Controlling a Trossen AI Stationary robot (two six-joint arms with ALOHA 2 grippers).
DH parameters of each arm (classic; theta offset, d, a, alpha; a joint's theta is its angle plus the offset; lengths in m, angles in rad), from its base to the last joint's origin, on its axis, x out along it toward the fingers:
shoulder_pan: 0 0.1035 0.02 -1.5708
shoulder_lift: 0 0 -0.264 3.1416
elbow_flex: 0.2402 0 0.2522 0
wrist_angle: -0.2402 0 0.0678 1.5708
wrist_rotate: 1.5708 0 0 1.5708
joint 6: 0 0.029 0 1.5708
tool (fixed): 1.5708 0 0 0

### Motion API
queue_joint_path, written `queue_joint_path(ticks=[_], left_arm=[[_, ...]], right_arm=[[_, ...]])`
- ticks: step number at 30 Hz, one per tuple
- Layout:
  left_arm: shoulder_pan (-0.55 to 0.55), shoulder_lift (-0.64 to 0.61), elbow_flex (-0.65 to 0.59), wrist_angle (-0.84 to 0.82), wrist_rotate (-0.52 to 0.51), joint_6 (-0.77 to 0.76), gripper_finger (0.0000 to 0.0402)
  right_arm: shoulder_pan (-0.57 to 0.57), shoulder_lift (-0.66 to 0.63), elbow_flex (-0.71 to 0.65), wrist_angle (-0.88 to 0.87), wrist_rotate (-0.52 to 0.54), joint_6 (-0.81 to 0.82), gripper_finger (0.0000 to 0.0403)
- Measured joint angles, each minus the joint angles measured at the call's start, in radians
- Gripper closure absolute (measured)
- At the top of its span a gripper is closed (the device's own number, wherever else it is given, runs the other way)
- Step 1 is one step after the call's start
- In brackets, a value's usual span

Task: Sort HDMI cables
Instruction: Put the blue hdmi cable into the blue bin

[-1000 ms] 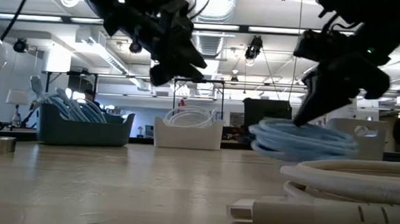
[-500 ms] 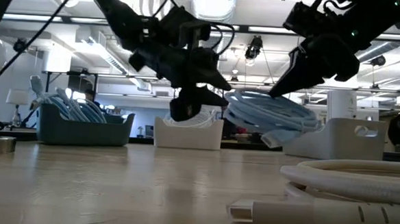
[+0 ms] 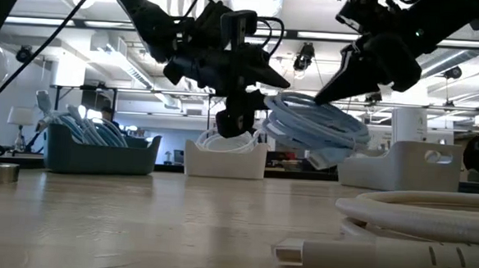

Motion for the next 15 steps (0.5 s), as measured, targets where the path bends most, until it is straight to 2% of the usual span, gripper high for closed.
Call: queue_joint_path(ticks=[11, 15], left_arm=[[0.0, 0.001, -0.001, -0.006, -0.061, 0.078, 0.0265], [0.001, 0.001, -0.001, -0.006, -0.065, 0.093, 0.0299]], right_arm=[[0.001, 0.0, 0.009, 0.029, 0.011, 0.006, 0.039], [0.001, 0.0, 0.009, 0.031, 0.011, 0.038, 0.0382]])
